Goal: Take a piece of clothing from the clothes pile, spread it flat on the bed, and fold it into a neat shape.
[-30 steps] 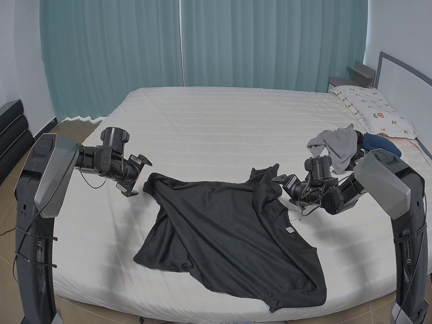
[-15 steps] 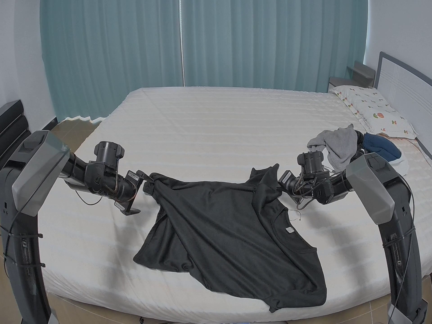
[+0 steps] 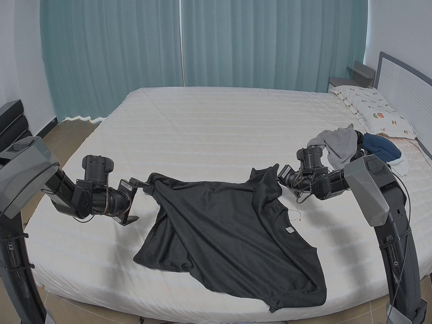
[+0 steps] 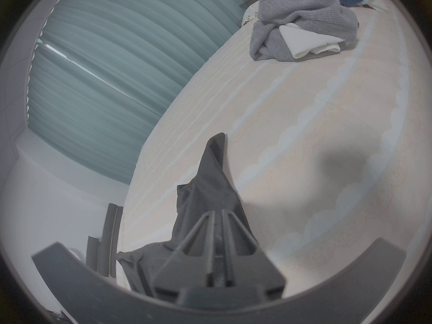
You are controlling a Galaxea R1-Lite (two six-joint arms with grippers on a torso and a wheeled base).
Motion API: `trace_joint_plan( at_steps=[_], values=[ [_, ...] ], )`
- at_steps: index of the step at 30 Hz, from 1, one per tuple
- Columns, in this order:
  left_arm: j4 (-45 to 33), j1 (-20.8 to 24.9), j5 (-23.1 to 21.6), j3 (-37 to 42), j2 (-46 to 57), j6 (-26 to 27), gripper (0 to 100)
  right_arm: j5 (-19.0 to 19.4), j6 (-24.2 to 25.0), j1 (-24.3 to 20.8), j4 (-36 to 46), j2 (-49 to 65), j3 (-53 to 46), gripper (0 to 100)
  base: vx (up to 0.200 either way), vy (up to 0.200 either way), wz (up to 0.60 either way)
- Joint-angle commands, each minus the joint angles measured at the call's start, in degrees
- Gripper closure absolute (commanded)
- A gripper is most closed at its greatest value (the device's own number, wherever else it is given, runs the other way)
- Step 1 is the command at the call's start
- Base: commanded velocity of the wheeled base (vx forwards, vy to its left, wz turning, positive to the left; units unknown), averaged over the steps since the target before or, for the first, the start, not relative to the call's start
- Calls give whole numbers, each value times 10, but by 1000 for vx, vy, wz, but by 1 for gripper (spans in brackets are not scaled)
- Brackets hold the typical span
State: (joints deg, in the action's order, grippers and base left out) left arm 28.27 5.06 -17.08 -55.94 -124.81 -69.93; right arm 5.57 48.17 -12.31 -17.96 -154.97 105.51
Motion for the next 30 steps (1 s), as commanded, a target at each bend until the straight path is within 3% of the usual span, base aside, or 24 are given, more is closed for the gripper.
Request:
trace_joint_plan(
  at_steps=[1,9,10,20,25,30],
  values=[
    [16,4,0,25,5,1,0,1,-15,-2,-1,0,-22,0,0,0,0],
    [47,7,0,45,7,2,0,10,-5,-10,-14,-15,-11,0,0,0,0],
    [48,7,-1,46,7,2,0,12,-3,-14,-18,-18,-10,100,0,0,0],
    [48,7,-1,48,8,2,0,-2,-2,-16,-45,-53,48,100,0,0,0],
    [48,7,-1,48,8,2,0,-52,-7,-11,-55,-59,91,100,0,0,0],
    [48,7,-1,48,7,2,0,-58,-16,-3,-118,-49,91,100,0,0,0]
  ],
)
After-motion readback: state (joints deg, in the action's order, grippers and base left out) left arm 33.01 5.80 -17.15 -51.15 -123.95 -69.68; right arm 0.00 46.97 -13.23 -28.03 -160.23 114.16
